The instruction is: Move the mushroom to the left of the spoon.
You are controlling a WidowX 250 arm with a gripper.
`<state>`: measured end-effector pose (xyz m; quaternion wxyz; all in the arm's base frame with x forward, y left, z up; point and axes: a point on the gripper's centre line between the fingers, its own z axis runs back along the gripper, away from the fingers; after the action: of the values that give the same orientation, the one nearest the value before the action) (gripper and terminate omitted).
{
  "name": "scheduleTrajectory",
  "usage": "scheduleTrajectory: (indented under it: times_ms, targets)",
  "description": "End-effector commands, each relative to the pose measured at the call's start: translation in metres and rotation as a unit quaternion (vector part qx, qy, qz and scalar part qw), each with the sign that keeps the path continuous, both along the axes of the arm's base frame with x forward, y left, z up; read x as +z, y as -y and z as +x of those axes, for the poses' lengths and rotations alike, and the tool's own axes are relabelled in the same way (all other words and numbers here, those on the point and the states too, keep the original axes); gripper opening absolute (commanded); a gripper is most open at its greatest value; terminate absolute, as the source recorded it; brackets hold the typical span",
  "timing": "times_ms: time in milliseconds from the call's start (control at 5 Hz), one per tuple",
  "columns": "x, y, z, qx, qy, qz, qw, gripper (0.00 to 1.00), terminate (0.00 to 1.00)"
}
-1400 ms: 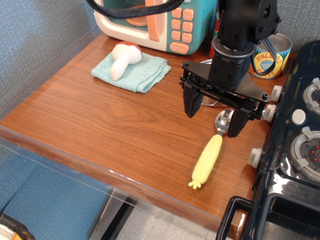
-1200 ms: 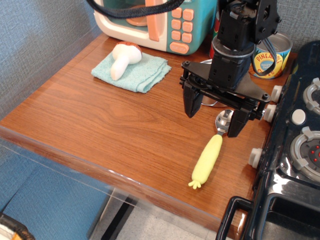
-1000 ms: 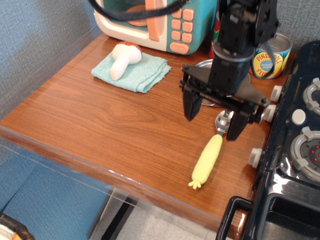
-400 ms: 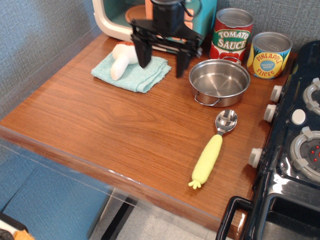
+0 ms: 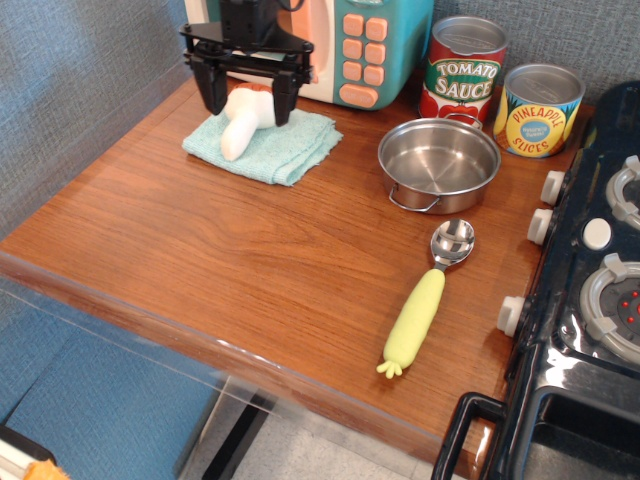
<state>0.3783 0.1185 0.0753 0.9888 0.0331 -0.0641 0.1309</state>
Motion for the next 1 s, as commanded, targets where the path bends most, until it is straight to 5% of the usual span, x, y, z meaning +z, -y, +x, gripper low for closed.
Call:
scheduleTrajectory:
  times_ms: [0,200,400,800]
  targets:
    - [-0.022,-0.029,0.011,0.033,-0.013,0.003,0.9994,1.00,0.00]
    - [-0.039,-0.032,0.017,0.039,-0.031,-0.006,0.9988,1.00,0.00]
    - [-0.031,-0.030,0.020,0.034,-0.020,-0.002,0.9992,0.00,0.00]
    - [0.017,-0.021,0.009,0.040,0.039,0.007,0.9984,0.00,0.00]
